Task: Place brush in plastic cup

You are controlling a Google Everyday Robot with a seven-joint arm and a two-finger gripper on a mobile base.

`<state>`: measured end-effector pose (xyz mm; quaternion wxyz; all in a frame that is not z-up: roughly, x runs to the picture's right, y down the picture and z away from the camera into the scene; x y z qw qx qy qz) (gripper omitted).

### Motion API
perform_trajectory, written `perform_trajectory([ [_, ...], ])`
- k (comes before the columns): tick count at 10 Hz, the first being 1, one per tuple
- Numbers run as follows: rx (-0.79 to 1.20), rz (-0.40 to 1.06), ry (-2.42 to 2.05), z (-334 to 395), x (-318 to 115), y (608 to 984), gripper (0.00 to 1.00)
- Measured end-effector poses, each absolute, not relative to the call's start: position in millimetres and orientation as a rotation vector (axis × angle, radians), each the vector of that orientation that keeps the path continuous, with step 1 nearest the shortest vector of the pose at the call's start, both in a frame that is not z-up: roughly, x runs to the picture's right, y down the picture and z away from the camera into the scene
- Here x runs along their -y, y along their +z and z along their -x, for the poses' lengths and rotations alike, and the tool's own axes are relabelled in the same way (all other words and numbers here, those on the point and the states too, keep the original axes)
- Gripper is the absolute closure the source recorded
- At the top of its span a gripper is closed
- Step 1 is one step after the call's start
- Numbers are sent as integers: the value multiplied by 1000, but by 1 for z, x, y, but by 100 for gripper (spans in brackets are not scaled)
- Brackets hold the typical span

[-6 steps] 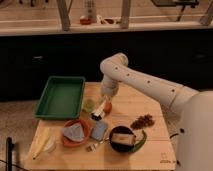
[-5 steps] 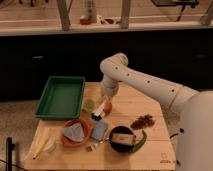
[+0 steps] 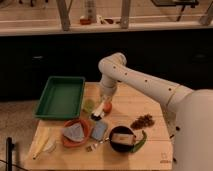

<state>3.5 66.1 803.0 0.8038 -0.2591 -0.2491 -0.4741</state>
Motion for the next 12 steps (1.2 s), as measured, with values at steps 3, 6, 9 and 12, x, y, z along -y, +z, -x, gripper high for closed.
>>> perform_trajectory([
  [3,550,571,-1067,8,-66,806,100],
  [6,566,580,-1126,25,-64,807,100],
  [9,585,577,-1178,42,-63,810,100],
  [12,595,566,-1201,52,-64,812,100],
])
